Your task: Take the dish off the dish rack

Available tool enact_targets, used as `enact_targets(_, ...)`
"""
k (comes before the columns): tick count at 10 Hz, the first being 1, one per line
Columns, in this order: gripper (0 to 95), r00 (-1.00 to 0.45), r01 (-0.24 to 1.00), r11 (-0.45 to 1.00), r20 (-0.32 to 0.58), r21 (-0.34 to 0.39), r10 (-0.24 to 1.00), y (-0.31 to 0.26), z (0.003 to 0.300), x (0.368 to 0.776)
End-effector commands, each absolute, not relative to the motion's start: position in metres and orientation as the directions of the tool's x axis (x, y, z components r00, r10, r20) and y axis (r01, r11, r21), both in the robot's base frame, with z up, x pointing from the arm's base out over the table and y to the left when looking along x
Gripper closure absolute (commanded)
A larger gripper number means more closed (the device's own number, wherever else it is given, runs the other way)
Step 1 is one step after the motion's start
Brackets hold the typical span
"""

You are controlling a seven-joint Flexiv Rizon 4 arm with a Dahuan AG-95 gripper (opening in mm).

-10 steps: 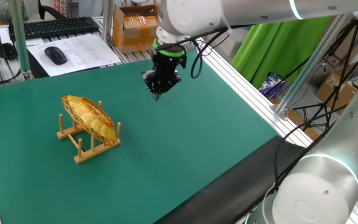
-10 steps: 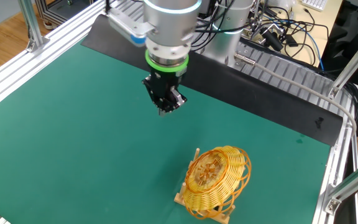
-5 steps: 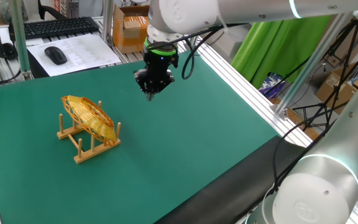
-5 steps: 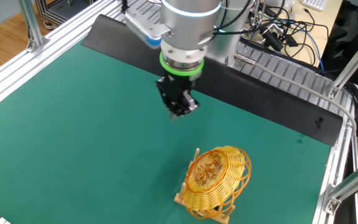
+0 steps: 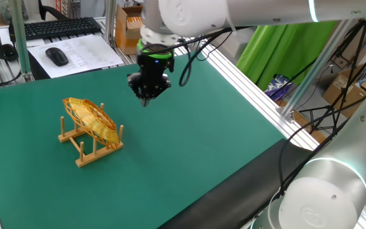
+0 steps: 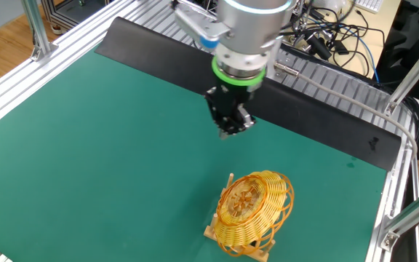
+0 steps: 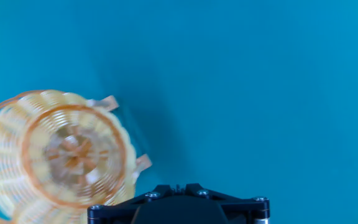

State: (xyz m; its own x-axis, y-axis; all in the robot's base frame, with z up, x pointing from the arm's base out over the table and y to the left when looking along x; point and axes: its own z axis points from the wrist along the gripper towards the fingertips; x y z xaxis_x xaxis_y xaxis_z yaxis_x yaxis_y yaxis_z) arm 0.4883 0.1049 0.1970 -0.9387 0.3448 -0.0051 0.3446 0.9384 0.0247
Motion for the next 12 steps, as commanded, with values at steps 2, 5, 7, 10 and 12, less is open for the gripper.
enact_targets(2,95.0,-0.934,0.358,0.933,0.010,0.028,0.358,0.119,0.193,0.483)
enact_targets(5,95.0,-0.943,0.332,0.943,0.001,0.025,0.332,0.135,0.186,0.478)
enact_targets(7,95.0,-0.944,0.330,0.944,0.002,0.026,0.330,0.138,0.185,0.476)
enact_targets(10,95.0,-0.946,0.324,0.946,0.010,0.019,0.324,0.138,0.185,0.476)
enact_targets(12,95.0,-0.948,0.318,0.948,0.001,0.008,0.318,0.138,0.185,0.476)
